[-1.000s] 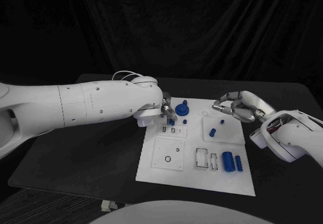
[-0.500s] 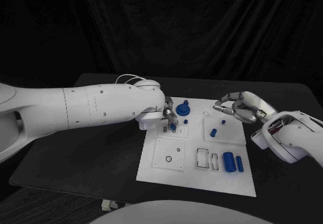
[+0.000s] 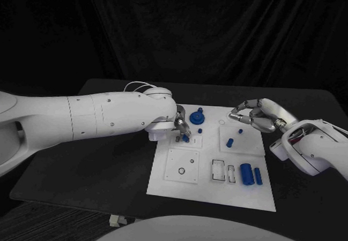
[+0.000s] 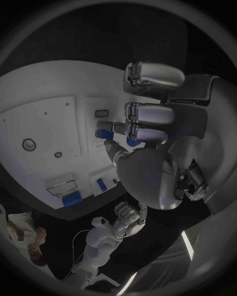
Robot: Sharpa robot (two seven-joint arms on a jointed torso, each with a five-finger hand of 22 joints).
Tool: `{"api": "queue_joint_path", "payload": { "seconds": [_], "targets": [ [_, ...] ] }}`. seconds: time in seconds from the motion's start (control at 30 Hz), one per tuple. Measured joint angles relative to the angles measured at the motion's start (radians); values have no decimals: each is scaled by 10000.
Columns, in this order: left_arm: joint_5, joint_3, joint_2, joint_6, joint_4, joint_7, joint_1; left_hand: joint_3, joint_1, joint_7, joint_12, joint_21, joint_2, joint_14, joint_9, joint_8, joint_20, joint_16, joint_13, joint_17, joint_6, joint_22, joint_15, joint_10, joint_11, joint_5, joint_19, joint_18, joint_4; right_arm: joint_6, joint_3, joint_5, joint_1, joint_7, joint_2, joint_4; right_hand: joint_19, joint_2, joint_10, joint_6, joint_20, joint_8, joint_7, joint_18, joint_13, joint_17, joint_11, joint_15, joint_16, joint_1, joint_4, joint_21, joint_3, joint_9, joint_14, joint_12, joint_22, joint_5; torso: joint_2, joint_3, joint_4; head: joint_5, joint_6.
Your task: Assemble the parts on the task board
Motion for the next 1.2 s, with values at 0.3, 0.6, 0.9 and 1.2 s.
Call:
{"api": "queue_joint_path", "payload": {
  "seconds": [0.3,0.6,0.9,1.2],
  "targets": [
    [-29,5,20,39,-11,-1,-11,-28,-12,2,0,0,-12,0,12,-38,0,0,0,0,-2,0,0,0,0,-74,0,0,29,-3,0,0,-9,2,1,-2,0,0,0,0,0,0,0,1,0,0,0,0,0,0,0,0,0,1,0,0,-1,0,4,-1,0,12,0],
    [-42,8,56,102,-58,2,-30,-2,-13,18,0,0,-13,0,24,-76,0,0,0,0,-15,0,0,-1,0,-265,0,0,116,-3,3,0,-33,2,8,-18,0,0,0,0,0,0,0,0,0,0,0,0,0,0,0,0,0,1,0,0,4,-1,3,-3,-5,16,0],
    [-50,4,90,155,-98,1,-64,-143,-214,-2,0,0,-110,0,38,-123,0,0,0,0,-31,8,0,-1,-1,-1091,0,0,530,-2,0,0,-41,2,10,-27,0,0,0,0,0,0,0,0,0,0,0,0,0,-1,0,0,0,2,0,0,7,34,-1,-2,-2,2,0],
    [-55,3,130,225,-140,-1,-78,-393,-418,-5,0,0,-213,0,48,-175,0,0,0,-1,-29,8,0,-1,-1,-1301,0,1,861,-2,3,0,-57,4,17,-50,0,-1,0,0,0,0,0,0,0,0,0,0,0,-1,0,0,0,2,0,0,6,33,-1,-2,-3,20,0]
  ]
}}
